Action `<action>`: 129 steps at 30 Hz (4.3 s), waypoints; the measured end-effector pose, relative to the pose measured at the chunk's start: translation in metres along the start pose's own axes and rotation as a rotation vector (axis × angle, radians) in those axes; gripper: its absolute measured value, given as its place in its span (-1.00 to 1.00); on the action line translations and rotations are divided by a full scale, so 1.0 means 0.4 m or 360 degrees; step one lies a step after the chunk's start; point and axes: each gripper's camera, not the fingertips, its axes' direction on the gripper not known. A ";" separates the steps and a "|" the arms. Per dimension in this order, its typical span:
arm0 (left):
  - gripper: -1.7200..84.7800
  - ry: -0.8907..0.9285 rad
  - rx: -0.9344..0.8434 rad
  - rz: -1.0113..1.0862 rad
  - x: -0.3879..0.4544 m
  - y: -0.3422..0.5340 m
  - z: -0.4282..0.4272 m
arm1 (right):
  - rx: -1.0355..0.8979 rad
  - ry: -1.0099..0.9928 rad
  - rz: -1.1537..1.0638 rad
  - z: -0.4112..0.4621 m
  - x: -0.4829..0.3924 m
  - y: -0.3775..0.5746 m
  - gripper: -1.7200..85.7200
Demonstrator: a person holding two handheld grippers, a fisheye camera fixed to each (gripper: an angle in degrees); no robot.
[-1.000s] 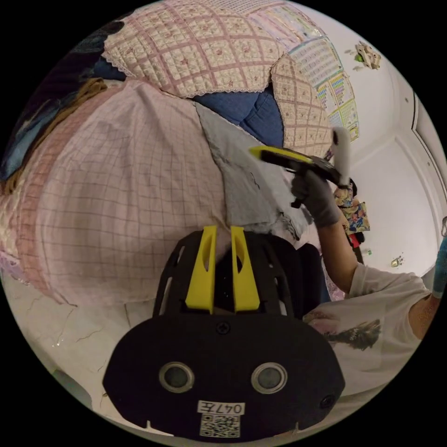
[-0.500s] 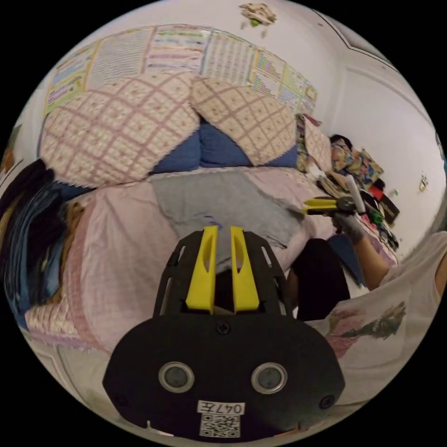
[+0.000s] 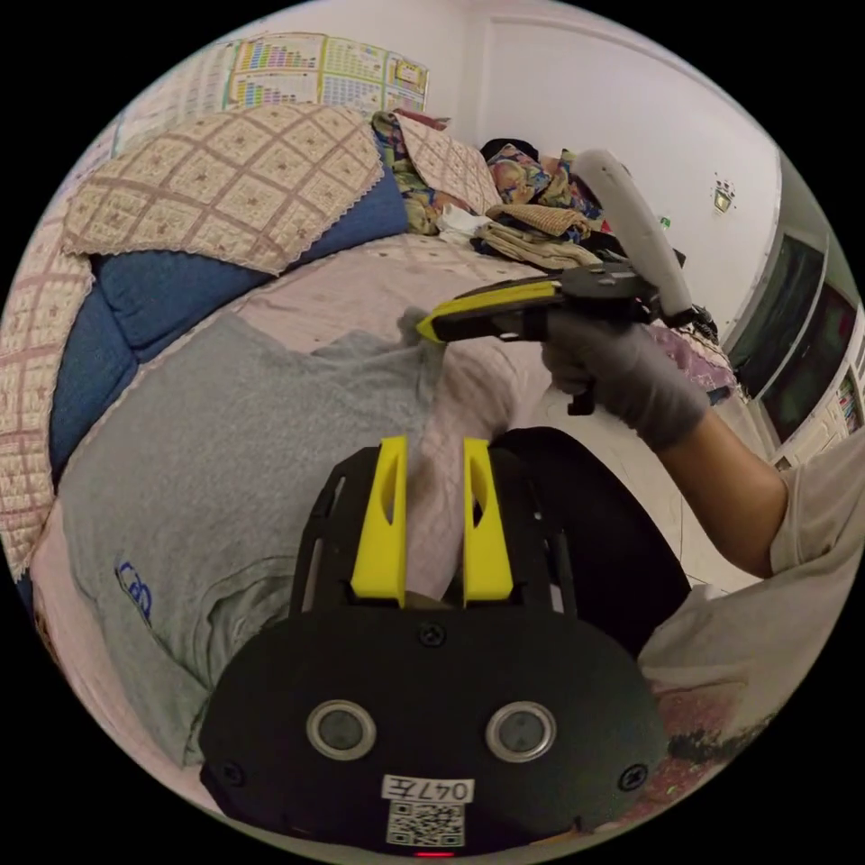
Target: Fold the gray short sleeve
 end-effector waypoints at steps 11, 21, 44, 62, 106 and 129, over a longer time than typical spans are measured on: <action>-0.72 0.0385 0.0192 -0.0266 -0.192 0.075 -0.089 | 0.0260 -0.0485 -0.0513 -0.081 -0.135 -0.065 -0.97; -0.75 0.0401 0.0189 -0.0379 -0.383 0.160 -0.173 | 0.0037 -0.0621 -0.0550 0.008 -0.113 -0.053 -0.91; -0.78 0.0306 0.0233 -0.0402 -0.600 0.288 -0.288 | -0.0192 -0.0132 -0.0303 0.283 -0.027 -0.258 -0.95; -0.80 0.0014 0.0728 -0.0706 -0.818 0.517 -0.878 | -0.0097 -0.0557 -0.0541 0.022 0.007 -0.055 -0.85; -0.73 -0.1394 -0.0165 0.0412 -0.117 0.256 -0.980 | 0.0144 -0.0297 -0.1808 -0.180 -1.064 0.163 -0.92; -0.97 -0.1414 -0.0223 0.0389 -0.214 0.016 -1.102 | 0.0333 -0.0235 -0.1420 -0.452 -0.795 0.176 -0.85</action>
